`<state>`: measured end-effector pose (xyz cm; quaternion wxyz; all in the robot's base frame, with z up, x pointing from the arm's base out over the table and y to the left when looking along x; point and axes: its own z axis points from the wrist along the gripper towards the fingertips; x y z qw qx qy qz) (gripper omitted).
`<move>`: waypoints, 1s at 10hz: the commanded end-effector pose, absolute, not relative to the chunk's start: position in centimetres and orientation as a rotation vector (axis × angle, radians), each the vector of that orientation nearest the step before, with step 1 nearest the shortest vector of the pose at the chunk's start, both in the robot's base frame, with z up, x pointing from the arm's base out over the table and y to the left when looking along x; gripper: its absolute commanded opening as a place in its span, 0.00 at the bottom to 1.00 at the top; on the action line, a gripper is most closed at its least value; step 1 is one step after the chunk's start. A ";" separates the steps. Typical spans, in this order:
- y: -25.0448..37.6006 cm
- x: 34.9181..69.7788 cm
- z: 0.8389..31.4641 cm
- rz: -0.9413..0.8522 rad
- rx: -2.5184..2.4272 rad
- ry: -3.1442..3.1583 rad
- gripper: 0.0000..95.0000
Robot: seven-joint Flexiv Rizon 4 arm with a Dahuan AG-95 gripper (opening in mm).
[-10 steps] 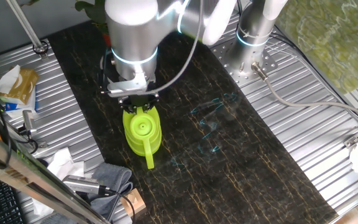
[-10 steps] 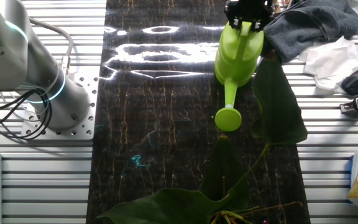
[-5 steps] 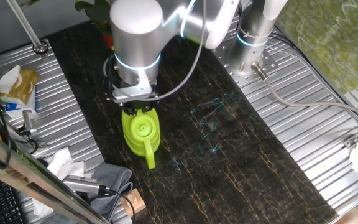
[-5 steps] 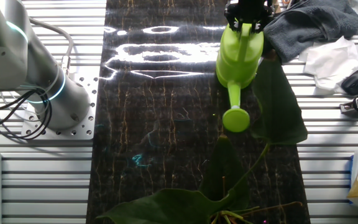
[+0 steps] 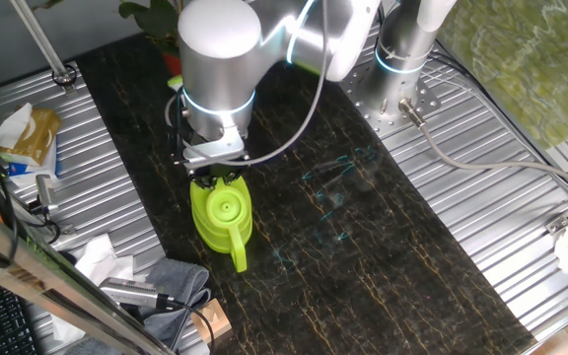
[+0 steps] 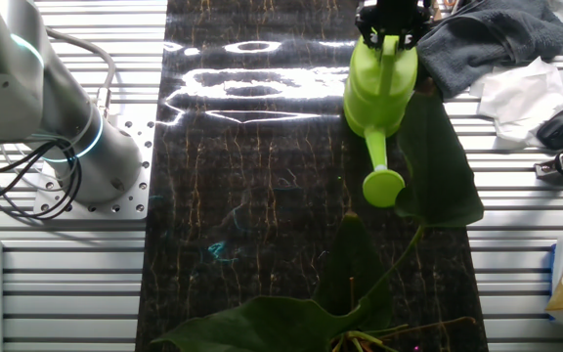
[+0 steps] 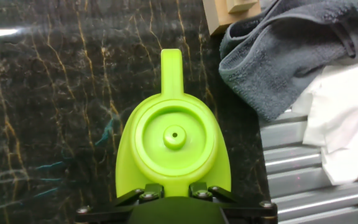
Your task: Water the plant
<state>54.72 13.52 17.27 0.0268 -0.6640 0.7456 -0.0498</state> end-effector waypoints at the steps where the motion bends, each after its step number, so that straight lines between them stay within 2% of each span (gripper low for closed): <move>1: 13.7 54.9 17.1 -0.147 -2.060 2.291 0.00; 10: 14.6 56.1 15.7 -0.086 -2.121 2.183 0.00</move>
